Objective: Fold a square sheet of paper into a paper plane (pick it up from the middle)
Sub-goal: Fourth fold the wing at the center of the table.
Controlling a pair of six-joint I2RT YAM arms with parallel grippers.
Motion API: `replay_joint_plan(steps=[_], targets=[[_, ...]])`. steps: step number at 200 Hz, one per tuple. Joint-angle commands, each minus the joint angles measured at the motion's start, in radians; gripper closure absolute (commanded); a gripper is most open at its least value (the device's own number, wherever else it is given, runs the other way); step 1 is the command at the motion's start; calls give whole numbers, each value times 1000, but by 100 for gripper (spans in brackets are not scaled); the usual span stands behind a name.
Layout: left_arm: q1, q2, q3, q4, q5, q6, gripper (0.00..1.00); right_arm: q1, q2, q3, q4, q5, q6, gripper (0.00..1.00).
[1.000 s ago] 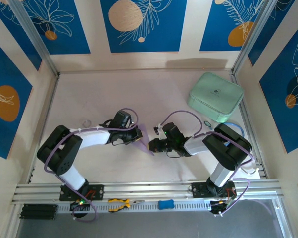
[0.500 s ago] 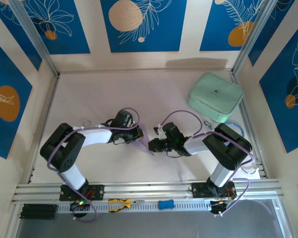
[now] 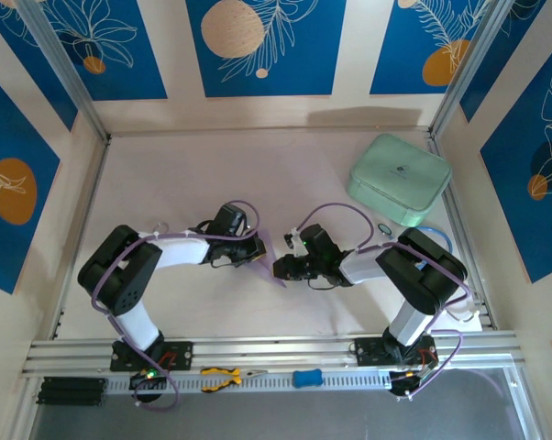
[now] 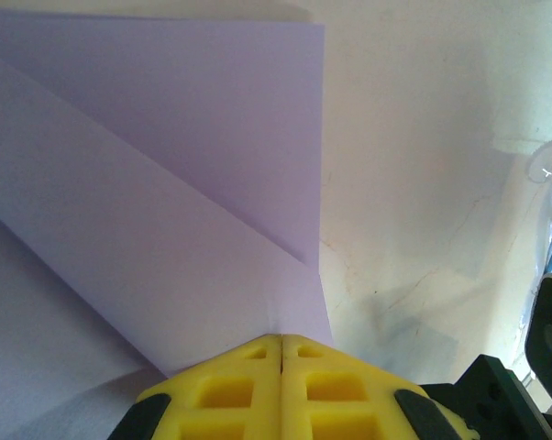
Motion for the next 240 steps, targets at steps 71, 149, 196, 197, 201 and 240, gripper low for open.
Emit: replay_joint_plan(steps=[71,149,196,197,201,240], targets=[[-10,41,22,42,34,6,98,-1,20,13,-86,-17,18,92],[-12,56,25,51,43,11,98,2,35,22,-124,-10,22,95],[-12,71,26,53,48,14,98,2,46,20,-130,-9,29,95],[-11,72,26,52,48,14,98,1,46,20,-131,-9,29,95],[-11,72,27,53,48,15,98,1,46,21,-132,-9,30,95],[-12,85,31,58,54,20,98,1,50,24,-142,-9,25,95]])
